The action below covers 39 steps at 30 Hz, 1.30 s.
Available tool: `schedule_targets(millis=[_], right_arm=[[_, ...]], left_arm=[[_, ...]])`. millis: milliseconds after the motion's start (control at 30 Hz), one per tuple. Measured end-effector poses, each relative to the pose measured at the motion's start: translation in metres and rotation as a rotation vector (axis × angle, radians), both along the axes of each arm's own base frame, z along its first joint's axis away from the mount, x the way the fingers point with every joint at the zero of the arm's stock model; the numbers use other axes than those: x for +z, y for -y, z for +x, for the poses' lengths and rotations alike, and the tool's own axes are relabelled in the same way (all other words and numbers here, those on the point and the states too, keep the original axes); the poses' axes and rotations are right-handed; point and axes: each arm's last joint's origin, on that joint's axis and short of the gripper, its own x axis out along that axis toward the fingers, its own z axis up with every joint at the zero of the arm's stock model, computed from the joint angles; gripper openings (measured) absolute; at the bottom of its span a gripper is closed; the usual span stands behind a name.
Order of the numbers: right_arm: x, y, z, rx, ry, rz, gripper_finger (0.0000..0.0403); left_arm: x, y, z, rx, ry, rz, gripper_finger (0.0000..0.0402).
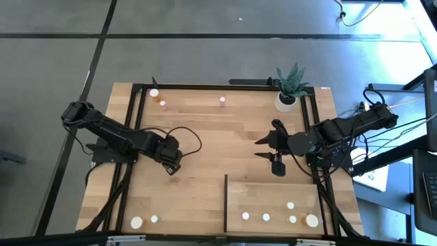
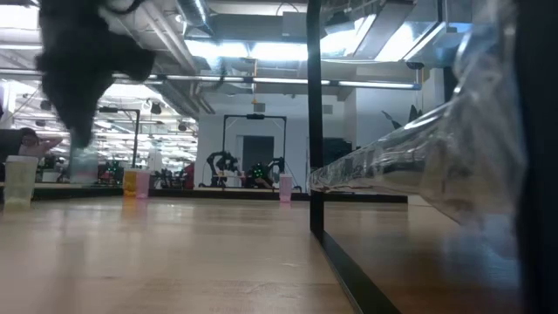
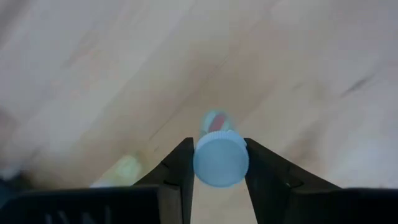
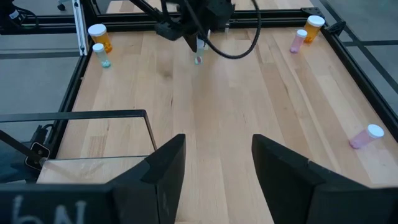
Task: Pick and place medicine bottles onto shelf by color
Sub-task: Put the top green pill bottle on the shelf aligned with the other green pill bottle
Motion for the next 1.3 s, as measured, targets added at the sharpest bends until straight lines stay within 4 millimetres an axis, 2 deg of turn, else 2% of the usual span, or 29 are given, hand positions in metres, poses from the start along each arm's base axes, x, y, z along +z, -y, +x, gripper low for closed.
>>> schedule_targets(millis=[200,367,533,700,867,1033,1300], right_arm=[[0.000,0.000,0.000,0.000,0.000,0.000,0.0187],[0.000,0.000,0.000,0.000,0.000,0.000,0.0187],[0.000,0.000,0.000,0.000,0.001,0.000,0.0187],[0.001,0.000,0.000,0.000,0.010,0.004,0.0187],[0.005,0.003,-0.009,0.027,0.008,-0.034,0.0187],[0.024,0.011,-0.026,0.027,-0.049,-0.059,0.0187],[0.059,0.019,-0.043,0.026,-0.071,-0.105,0.0187]], left_arm=[[0.049,-0.005,0.025,-0.063,0.168,0.018,0.0103],[0.090,-0.021,0.038,-0.106,0.288,0.078,0.0103],[0.118,-0.040,0.055,-0.151,0.326,0.133,0.0103],[0.138,-0.058,0.085,-0.237,0.297,0.198,0.0103],[0.148,-0.075,0.123,-0.377,0.274,0.189,0.0103],[0.148,-0.090,0.160,-0.484,0.272,0.187,0.0103],[0.120,-0.094,0.207,-0.598,0.208,0.201,0.0103]])
